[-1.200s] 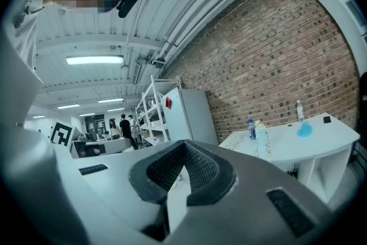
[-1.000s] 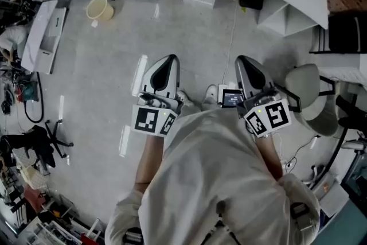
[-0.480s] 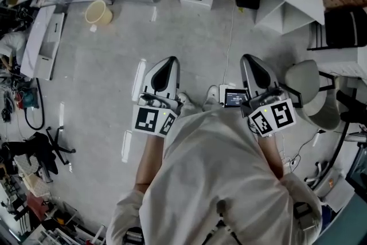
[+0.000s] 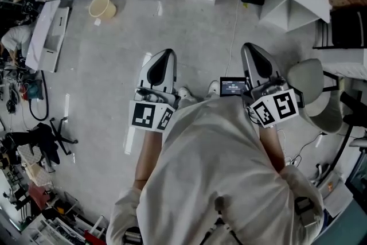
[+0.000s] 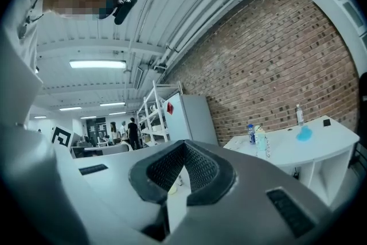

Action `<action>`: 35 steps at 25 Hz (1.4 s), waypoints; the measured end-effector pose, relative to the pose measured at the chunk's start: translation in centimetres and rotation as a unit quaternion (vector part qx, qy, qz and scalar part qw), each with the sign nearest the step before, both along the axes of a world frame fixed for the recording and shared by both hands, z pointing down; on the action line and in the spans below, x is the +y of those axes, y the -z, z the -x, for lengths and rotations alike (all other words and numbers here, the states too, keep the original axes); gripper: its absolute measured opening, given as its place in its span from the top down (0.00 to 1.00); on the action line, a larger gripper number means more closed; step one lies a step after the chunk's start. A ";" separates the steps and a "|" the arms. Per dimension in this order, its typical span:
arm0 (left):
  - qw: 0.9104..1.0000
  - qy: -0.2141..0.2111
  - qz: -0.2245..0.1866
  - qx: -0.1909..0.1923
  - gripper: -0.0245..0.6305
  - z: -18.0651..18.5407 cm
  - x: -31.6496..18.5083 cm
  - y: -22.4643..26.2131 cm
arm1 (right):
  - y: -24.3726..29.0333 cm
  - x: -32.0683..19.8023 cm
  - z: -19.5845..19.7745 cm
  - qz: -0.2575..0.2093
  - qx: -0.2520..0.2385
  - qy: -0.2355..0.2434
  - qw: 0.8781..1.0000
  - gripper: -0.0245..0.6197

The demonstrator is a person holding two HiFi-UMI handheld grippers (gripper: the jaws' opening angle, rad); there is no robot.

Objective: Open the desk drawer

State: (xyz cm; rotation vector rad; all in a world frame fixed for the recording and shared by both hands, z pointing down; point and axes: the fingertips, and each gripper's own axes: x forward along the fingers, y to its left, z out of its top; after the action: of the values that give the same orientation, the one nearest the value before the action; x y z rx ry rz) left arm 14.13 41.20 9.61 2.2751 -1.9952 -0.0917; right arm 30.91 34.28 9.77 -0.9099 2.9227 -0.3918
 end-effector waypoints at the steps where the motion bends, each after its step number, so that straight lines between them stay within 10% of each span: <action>1: 1.000 0.007 -0.001 -0.003 0.95 -0.2 -0.1 0.1 | -0.1 -0.4 -0.5 -0.001 -0.003 0.003 1.000 0.92; 16: 0.998 0.057 0.004 -0.003 0.95 4.2 -3.6 -1.4 | -2.0 -5.4 1.6 -0.010 0.036 0.018 0.999 0.92; 35: 0.995 -0.097 0.016 0.002 0.95 21.4 -19.1 -3.3 | -2.8 -16.0 17.6 0.008 0.104 -0.100 0.990 0.92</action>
State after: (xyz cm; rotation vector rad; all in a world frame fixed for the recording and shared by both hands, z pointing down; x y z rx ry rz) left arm -7.29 22.06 12.89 2.4317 -1.7501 -0.0463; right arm 13.31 18.27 12.61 -1.3052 2.9726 -0.3265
